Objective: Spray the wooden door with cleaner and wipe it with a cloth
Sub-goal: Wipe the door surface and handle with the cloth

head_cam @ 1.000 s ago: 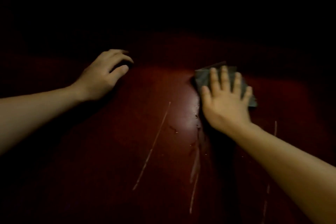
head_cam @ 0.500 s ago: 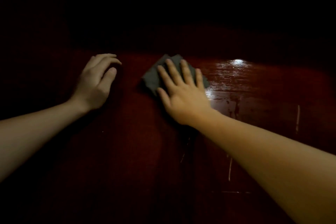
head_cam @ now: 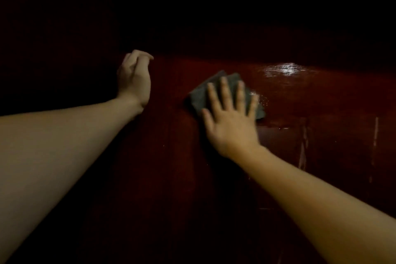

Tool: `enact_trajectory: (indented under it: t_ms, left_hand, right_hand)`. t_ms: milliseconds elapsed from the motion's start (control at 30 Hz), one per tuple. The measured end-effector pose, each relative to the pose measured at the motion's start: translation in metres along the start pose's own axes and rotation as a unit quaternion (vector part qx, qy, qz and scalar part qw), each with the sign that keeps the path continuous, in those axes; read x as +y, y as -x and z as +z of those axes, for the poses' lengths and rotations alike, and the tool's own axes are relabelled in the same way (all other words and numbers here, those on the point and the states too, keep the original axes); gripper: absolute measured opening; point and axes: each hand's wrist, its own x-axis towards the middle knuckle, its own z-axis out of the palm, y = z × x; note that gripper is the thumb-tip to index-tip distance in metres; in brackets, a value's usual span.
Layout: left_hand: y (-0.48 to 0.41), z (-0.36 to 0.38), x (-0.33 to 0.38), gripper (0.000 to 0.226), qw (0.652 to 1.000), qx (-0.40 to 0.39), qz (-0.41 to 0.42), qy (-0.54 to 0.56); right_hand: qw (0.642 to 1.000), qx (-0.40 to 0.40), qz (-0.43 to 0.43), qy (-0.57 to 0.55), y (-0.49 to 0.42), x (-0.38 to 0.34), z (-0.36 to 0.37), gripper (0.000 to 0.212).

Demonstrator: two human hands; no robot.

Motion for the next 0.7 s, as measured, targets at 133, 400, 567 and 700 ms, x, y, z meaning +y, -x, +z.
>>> enact_trajectory:
  t_ms: [133, 400, 567, 700]
  left_hand:
    - [-0.001, -0.006, -0.008, 0.043, 0.999, -0.019, 0.011, -0.024]
    - [0.021, -0.004, -0.023, 0.055, 0.969, -0.078, 0.117, -0.205]
    - [0.024, -0.007, -0.027, 0.055, 0.962, -0.077, 0.114, -0.236]
    - [0.033, 0.005, -0.020, 0.053, 0.954, -0.065, 0.101, -0.273]
  right_hand:
    - [0.990, -0.015, -0.142, 0.009, 0.019, -0.074, 0.016, 0.068]
    - [0.989, -0.012, -0.141, 0.039, 0.043, -0.004, 0.012, 0.067]
    - [0.992, -0.009, 0.127, 0.002, 0.061, 0.095, -0.007, 0.066]
    - [0.977, -0.011, 0.208, -0.032, 0.067, 0.088, -0.009, 0.065]
